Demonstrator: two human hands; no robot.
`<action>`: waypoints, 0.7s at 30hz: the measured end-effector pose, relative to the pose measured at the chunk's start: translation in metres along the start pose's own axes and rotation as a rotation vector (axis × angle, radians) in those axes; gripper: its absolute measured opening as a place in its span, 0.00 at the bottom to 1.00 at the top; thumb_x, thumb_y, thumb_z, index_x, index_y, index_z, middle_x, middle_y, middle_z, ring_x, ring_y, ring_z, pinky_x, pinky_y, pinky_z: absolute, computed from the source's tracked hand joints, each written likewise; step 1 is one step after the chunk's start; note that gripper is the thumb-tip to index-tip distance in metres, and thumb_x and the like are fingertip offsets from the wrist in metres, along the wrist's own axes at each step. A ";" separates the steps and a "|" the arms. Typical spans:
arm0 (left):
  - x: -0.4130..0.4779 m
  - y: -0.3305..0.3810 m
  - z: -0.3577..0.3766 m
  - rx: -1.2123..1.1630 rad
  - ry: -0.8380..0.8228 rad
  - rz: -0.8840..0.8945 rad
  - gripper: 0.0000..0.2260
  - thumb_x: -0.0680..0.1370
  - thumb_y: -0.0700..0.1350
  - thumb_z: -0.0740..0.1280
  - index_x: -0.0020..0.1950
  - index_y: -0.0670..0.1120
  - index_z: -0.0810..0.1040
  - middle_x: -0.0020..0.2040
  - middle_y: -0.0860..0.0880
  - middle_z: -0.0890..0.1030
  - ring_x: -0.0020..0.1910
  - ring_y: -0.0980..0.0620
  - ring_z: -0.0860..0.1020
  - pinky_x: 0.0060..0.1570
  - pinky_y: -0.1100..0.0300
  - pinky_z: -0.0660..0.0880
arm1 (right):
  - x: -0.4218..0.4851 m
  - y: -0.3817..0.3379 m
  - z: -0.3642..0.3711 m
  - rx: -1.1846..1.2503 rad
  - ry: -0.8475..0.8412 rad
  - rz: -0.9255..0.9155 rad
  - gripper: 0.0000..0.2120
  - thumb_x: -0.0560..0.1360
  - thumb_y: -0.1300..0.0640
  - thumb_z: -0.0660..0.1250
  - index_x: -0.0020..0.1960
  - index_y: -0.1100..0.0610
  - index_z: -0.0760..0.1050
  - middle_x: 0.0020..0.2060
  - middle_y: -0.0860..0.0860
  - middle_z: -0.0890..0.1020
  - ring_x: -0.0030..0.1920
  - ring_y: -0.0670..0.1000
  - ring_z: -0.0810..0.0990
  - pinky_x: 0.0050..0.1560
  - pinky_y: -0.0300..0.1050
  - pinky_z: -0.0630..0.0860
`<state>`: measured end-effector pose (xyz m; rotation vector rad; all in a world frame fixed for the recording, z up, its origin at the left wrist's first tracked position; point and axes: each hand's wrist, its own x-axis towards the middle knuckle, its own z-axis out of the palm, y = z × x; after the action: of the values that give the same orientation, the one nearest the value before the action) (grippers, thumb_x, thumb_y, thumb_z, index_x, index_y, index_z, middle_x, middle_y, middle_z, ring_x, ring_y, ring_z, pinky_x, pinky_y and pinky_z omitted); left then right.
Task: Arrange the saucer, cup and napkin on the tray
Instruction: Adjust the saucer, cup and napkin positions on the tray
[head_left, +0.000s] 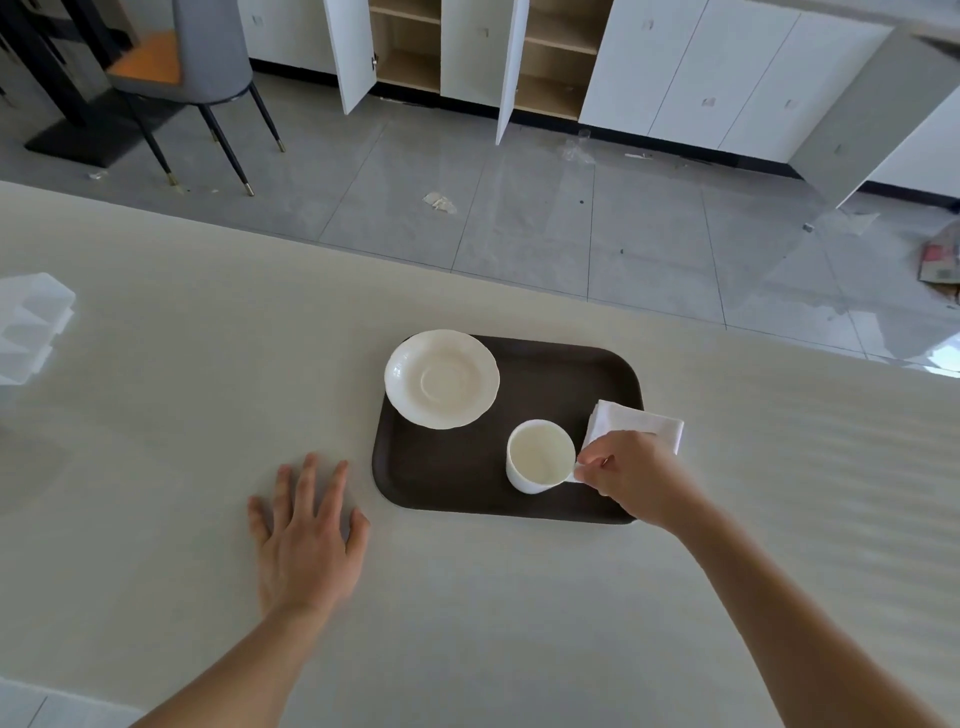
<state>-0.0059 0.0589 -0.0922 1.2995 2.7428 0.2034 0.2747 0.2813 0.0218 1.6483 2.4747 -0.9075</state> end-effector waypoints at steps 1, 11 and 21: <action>0.000 0.000 0.000 -0.001 0.004 0.003 0.27 0.76 0.56 0.52 0.75 0.54 0.66 0.77 0.44 0.65 0.77 0.40 0.59 0.74 0.36 0.50 | -0.001 -0.001 0.001 0.000 0.012 -0.005 0.05 0.76 0.53 0.71 0.45 0.52 0.86 0.30 0.41 0.77 0.43 0.51 0.79 0.44 0.43 0.78; 0.000 0.001 -0.003 0.008 -0.002 -0.004 0.27 0.76 0.56 0.52 0.76 0.54 0.66 0.78 0.44 0.64 0.78 0.41 0.58 0.75 0.36 0.50 | 0.001 0.002 0.011 0.054 0.172 -0.042 0.08 0.77 0.54 0.70 0.43 0.56 0.85 0.33 0.49 0.84 0.37 0.50 0.81 0.40 0.45 0.79; -0.001 0.003 -0.007 0.000 -0.011 -0.010 0.27 0.76 0.55 0.53 0.76 0.53 0.66 0.78 0.44 0.64 0.78 0.41 0.58 0.75 0.36 0.50 | 0.029 -0.010 0.018 0.280 0.278 0.127 0.11 0.77 0.51 0.68 0.38 0.53 0.80 0.29 0.47 0.83 0.34 0.46 0.81 0.30 0.35 0.69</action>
<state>-0.0044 0.0595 -0.0853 1.2824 2.7401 0.1945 0.2488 0.2941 0.0021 2.1283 2.4610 -1.1202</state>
